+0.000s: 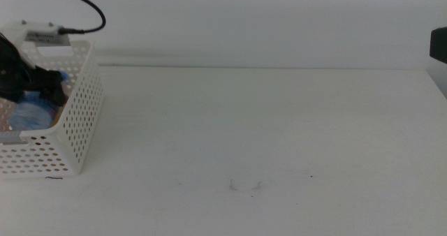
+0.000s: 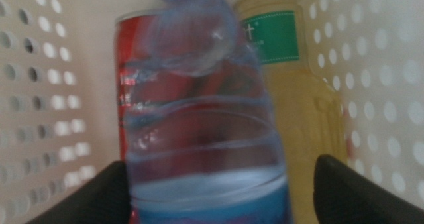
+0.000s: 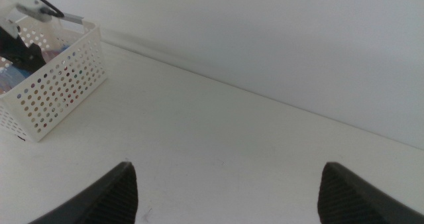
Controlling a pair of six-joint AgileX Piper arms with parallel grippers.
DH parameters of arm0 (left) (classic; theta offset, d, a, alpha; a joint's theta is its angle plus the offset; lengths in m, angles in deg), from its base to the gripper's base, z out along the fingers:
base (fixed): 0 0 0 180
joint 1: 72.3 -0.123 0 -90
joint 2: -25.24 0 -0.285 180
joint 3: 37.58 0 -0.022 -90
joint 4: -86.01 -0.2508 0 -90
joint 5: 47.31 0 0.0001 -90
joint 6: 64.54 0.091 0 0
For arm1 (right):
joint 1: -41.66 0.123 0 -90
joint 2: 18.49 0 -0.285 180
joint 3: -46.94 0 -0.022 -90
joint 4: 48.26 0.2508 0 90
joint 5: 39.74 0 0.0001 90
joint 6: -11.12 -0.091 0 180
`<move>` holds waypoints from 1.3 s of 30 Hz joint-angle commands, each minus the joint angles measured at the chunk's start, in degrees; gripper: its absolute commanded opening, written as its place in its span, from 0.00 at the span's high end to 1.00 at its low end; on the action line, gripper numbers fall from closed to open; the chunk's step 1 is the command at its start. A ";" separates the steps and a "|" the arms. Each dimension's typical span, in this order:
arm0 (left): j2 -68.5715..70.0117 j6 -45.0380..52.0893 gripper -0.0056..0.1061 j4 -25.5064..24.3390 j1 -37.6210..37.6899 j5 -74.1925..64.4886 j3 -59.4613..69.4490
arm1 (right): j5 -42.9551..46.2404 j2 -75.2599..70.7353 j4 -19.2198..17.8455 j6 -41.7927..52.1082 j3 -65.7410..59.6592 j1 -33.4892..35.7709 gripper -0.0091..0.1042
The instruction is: Use arms to grab the bottles and put them into the dustbin to the left of the table.
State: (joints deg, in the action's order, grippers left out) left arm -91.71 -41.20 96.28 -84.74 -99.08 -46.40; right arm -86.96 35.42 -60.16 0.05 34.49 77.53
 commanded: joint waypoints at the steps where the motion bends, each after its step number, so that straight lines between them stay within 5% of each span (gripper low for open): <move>1: 2.93 0.41 0.11 1.40 -0.10 -1.55 -0.78 | 0.55 -0.09 -0.18 0.09 0.39 0.00 0.26; 9: 17.71 1.28 0.11 5.51 2.65 -2.86 -1.20 | 0.55 -0.09 -0.18 0.09 0.39 0.00 0.26; 25: 48.43 1.60 0.11 3.34 26.98 6.73 1.31 | 0.55 -0.09 -0.18 0.09 0.39 0.00 0.26; 39: 51.76 -1.14 0.11 4.11 27.76 9.63 2.46 | 0.55 -0.09 -0.18 0.09 0.39 0.00 0.26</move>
State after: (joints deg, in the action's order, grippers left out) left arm -40.17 -41.60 100.00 -57.35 -90.47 -44.11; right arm -86.96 35.42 -60.05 0.05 34.49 77.53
